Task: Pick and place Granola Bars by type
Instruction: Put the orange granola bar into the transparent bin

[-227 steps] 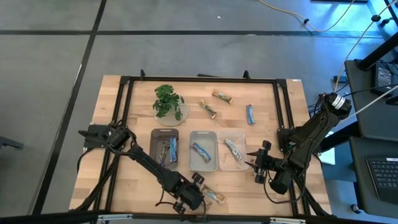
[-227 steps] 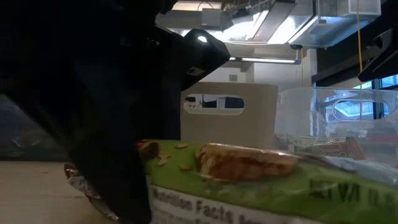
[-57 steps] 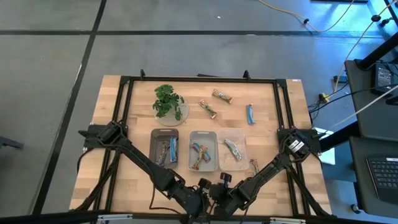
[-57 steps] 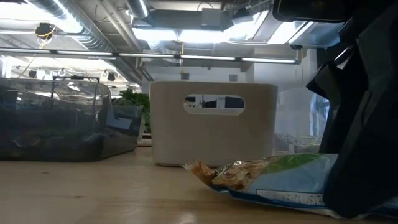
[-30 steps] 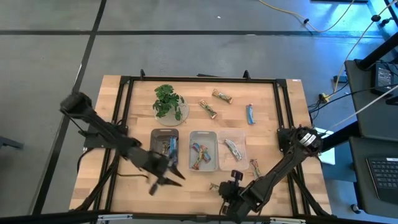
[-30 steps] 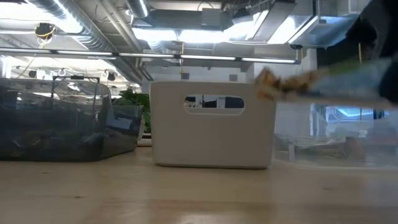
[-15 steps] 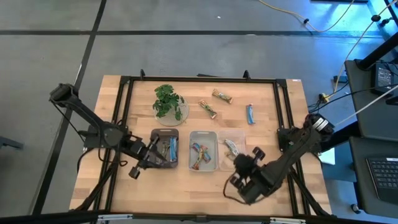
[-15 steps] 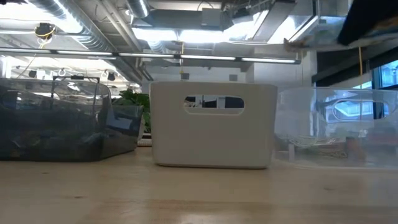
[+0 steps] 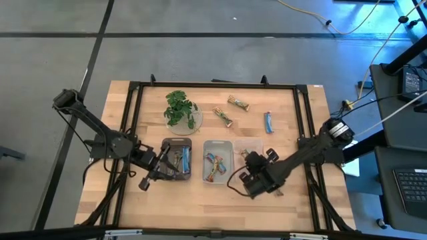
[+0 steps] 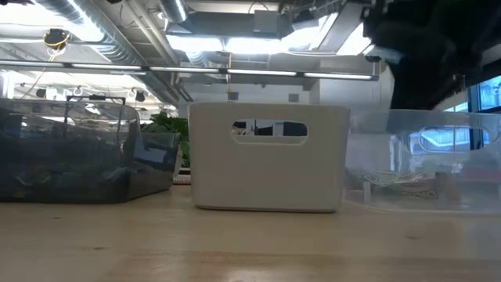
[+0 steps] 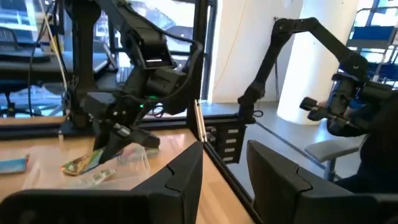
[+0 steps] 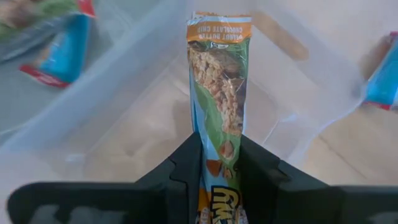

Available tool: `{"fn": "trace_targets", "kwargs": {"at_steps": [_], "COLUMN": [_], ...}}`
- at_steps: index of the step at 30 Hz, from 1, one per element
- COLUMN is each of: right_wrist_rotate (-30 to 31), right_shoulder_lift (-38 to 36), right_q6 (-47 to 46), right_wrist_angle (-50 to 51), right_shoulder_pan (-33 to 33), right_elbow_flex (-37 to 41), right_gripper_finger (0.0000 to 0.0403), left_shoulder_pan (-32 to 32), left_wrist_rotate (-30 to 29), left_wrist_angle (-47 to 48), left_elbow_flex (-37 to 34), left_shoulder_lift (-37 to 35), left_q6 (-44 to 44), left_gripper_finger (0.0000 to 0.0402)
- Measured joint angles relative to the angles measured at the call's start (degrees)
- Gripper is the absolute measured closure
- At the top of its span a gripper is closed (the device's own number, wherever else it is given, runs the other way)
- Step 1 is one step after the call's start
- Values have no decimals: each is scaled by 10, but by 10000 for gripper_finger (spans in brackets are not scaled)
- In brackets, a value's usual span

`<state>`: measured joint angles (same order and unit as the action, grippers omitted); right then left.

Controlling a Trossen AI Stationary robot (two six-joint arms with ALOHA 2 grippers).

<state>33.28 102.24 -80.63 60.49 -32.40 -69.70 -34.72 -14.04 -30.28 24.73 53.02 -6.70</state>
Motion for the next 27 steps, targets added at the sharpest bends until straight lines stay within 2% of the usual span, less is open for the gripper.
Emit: {"fn": "trace_targets", "kwargs": {"at_steps": [7, 10, 19, 23, 27], "right_wrist_rotate": [-5, -8, -68, -80, -94], "right_shoulder_lift": [0, 0, 0, 0, 0], "right_q6": [36, 42, 74, 74, 77], "right_wrist_angle": [-41, -53, -75, -81, -81], "right_shoulder_pan": [20, 28, 49, 53, 60], "right_elbow_flex": [38, 45, 44, 44, 44], "right_gripper_finger": [311, 311, 309, 292, 255], "left_shoulder_pan": [-4, -4, -4, -4, -4], "left_wrist_rotate": [2, 2, 2, 2, 2], "left_wrist_angle": [21, 26, 38, 37, 37], "left_elbow_flex": [0, 0, 0, 0, 0], "left_shoulder_lift": [-1, -1, -1, -1, -1], "left_q6": [-55, -49, -10, 9, 21], "left_gripper_finger": [285, 283, 284, 285, 283]}}
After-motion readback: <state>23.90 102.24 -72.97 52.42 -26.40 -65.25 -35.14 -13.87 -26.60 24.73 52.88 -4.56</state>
